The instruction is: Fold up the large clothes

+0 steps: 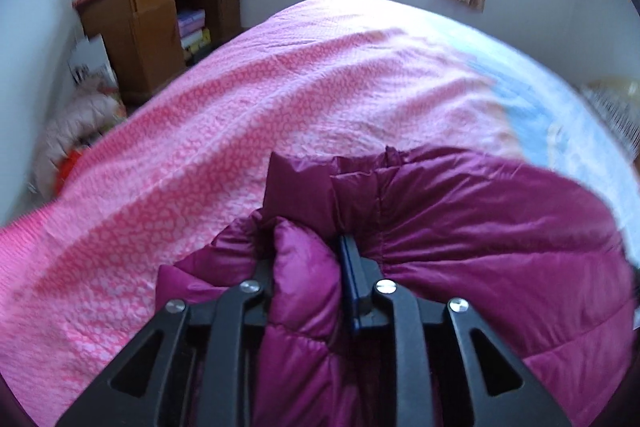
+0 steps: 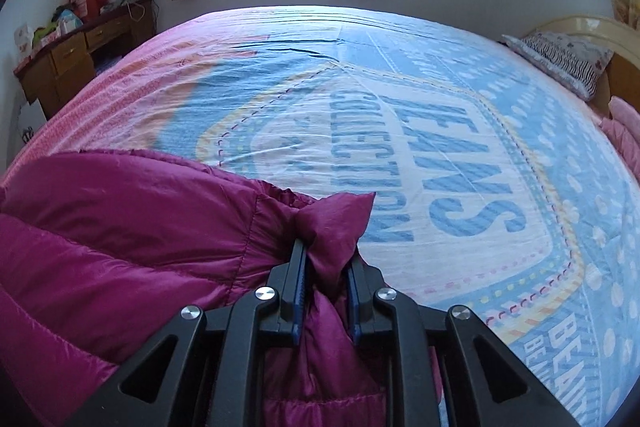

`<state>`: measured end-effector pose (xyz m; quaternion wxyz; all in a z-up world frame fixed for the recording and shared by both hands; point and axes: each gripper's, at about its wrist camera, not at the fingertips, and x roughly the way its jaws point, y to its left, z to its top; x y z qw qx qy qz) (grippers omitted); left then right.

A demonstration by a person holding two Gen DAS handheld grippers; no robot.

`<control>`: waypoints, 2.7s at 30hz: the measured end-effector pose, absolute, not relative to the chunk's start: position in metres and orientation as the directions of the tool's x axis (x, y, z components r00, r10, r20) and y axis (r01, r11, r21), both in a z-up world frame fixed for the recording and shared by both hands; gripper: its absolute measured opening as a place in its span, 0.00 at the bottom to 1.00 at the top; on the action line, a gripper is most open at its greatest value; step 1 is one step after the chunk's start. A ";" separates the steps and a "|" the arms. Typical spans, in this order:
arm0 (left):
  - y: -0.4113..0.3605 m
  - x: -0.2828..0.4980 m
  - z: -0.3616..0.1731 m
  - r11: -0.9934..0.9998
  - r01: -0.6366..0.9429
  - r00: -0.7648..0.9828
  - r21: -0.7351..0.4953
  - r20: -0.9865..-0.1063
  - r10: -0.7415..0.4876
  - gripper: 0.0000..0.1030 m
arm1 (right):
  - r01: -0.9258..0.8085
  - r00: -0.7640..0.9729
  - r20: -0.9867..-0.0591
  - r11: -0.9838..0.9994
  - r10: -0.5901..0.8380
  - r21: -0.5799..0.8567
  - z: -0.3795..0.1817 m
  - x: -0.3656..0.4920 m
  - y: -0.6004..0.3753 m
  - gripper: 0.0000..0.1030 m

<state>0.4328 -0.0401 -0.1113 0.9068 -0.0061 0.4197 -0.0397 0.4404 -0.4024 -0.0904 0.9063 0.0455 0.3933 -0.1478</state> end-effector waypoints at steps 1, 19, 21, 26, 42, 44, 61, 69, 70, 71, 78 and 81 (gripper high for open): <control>-0.044 0.432 -0.111 0.998 0.068 0.646 -0.015 -0.761 -0.056 0.26 | 0.315 0.654 -0.727 0.949 -0.209 0.009 -0.088 0.437 -0.409 0.28; -0.046 0.432 -0.109 0.998 0.063 0.651 0.013 -0.758 -0.032 0.27 | 0.037 0.747 -0.656 0.979 0.106 0.201 -0.050 0.407 -0.230 0.29; -0.047 0.432 -0.109 0.998 0.061 0.652 0.011 -0.758 -0.031 0.27 | 0.058 0.730 -0.680 0.984 0.073 0.169 -0.077 0.418 -0.228 0.27; -0.044 0.433 -0.110 0.998 0.063 0.650 -0.010 -0.758 -0.048 0.27 | 0.059 0.717 -0.686 0.970 0.122 0.234 -0.099 0.424 -0.244 0.26; 0.063 0.288 -0.056 0.965 0.013 0.755 -0.262 -0.630 -0.181 0.85 | 0.072 0.694 -0.714 0.978 0.091 0.194 -0.106 0.437 -0.240 0.26; 0.077 0.263 -0.070 0.931 -0.020 0.751 -0.364 -0.621 -0.226 0.91 | 0.072 0.693 -0.715 0.979 0.090 0.193 -0.105 0.439 -0.237 0.26; 0.050 0.218 -0.121 0.823 -0.071 0.751 -0.563 -0.574 -0.328 0.90 | 0.063 0.712 -0.649 0.897 0.267 0.437 -0.073 0.361 -0.235 0.20; 0.035 0.233 -0.116 0.812 -0.060 0.777 -0.581 -0.538 -0.327 0.99 | 0.088 0.730 -0.635 0.887 0.252 0.453 -0.112 0.359 -0.235 0.06; 0.032 0.237 -0.116 0.818 -0.068 0.783 -0.571 -0.539 -0.312 0.99 | 0.089 0.730 -0.637 0.889 0.249 0.450 -0.112 0.360 -0.235 0.06; 0.030 0.239 -0.116 0.824 -0.082 0.791 -0.561 -0.540 -0.289 0.98 | 0.089 0.729 -0.639 0.892 0.244 0.443 -0.113 0.361 -0.234 0.06; 0.020 0.258 -0.107 0.822 -0.075 0.802 -0.564 -0.524 -0.286 0.41 | 0.084 0.733 -0.630 0.886 0.255 0.457 -0.117 0.355 -0.237 0.06; 0.003 0.256 -0.083 0.893 0.011 0.825 -0.449 -0.501 -0.262 0.19 | 0.080 0.736 -0.618 0.871 0.276 0.485 -0.120 0.351 -0.244 0.06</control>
